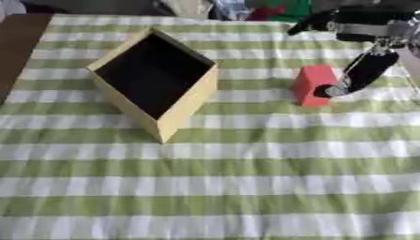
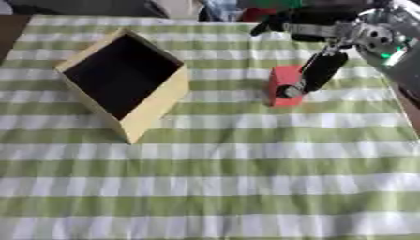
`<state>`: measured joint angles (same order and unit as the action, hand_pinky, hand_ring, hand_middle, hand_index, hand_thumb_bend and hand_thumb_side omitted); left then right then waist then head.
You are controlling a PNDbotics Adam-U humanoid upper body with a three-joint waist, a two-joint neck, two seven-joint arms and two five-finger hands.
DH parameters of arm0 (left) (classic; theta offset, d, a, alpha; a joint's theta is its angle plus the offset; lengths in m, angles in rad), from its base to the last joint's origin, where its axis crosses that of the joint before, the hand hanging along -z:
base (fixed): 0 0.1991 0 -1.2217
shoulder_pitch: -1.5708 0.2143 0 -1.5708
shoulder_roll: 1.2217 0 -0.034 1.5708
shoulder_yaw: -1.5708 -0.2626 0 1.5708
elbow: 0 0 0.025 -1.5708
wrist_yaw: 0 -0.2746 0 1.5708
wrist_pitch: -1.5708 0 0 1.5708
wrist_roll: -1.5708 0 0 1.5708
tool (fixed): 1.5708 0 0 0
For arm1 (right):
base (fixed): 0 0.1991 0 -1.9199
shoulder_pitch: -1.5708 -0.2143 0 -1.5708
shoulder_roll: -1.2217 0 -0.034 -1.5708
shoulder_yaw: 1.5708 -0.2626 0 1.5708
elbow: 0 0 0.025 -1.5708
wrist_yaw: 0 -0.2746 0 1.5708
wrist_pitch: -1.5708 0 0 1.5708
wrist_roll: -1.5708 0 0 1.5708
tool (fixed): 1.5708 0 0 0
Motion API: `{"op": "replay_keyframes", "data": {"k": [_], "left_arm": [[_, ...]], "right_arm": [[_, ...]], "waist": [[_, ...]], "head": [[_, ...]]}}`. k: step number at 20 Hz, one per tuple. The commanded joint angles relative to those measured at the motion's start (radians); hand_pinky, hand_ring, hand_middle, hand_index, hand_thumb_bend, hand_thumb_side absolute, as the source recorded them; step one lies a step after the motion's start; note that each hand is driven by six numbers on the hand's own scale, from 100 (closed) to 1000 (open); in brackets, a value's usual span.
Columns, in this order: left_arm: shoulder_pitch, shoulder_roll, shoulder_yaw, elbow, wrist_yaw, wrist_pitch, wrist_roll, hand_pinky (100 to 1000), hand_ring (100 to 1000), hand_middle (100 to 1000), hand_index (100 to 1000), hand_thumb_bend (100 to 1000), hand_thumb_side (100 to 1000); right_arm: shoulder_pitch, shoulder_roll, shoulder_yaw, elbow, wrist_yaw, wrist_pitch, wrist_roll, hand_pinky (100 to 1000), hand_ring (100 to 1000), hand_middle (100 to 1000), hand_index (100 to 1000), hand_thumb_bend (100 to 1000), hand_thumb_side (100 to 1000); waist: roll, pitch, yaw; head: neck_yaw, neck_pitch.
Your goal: Pick up objects on the table and place them in the box.
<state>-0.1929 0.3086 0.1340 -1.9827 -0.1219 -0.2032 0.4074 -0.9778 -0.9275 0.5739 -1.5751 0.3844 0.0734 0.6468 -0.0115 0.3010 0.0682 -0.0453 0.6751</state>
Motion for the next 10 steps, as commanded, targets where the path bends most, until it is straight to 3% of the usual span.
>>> {"op": "replay_keyframes", "data": {"k": [1,10], "left_arm": [[-0.004,0.022,0.005,-0.017,0.001,0.000,-0.003,1000,481,497,744,101,115],[-0.006,0.017,0.003,-0.017,0.003,0.000,-0.007,1000,480,496,743,100,117]], "right_arm": [[-0.025,-0.010,-0.017,0.021,0.030,-0.014,0.052,1000,1000,964,1000,499,195],[-0.057,0.031,-0.074,0.110,0.117,-0.016,0.196,1000,1000,960,1000,596,314]], "waist": [[0.002,-0.015,-0.001],[0.003,-0.007,0.002]], "head": [[0.002,-0.005],[0.004,-0.007]]}}
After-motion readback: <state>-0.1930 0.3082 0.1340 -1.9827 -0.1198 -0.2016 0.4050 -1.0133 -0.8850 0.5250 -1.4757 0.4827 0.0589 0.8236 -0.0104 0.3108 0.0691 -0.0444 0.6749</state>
